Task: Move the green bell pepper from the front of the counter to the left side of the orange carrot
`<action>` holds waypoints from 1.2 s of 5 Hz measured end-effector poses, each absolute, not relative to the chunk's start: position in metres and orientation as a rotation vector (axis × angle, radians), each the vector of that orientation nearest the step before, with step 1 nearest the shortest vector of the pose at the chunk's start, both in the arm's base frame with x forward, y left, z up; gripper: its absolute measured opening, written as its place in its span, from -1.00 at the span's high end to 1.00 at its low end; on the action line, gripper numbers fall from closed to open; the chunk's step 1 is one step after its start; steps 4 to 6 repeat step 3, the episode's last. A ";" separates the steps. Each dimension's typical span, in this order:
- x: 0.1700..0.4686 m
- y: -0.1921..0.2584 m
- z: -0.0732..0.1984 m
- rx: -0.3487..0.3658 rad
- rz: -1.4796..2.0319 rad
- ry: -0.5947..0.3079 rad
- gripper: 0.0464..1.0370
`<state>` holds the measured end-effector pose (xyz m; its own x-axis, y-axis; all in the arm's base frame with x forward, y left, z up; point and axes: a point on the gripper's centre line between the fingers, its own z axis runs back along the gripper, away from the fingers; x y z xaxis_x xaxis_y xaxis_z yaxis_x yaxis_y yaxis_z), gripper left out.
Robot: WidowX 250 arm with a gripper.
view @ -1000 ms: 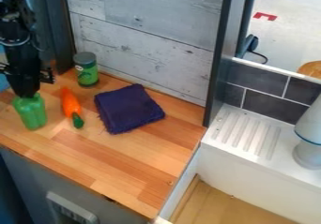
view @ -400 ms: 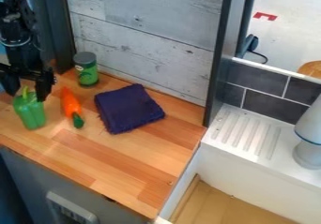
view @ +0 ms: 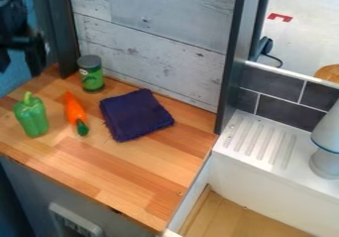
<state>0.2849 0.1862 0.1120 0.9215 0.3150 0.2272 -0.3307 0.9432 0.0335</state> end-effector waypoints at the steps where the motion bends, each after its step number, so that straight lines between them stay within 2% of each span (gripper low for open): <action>1: 0.274 0.173 0.127 0.008 0.327 -0.252 -0.93; 2: 0.273 0.162 0.120 -0.009 0.283 -0.228 -0.93; 3: 0.286 0.122 0.111 -0.033 0.109 -0.201 -0.93; 6: 0.286 0.122 0.111 -0.033 0.109 -0.201 -0.93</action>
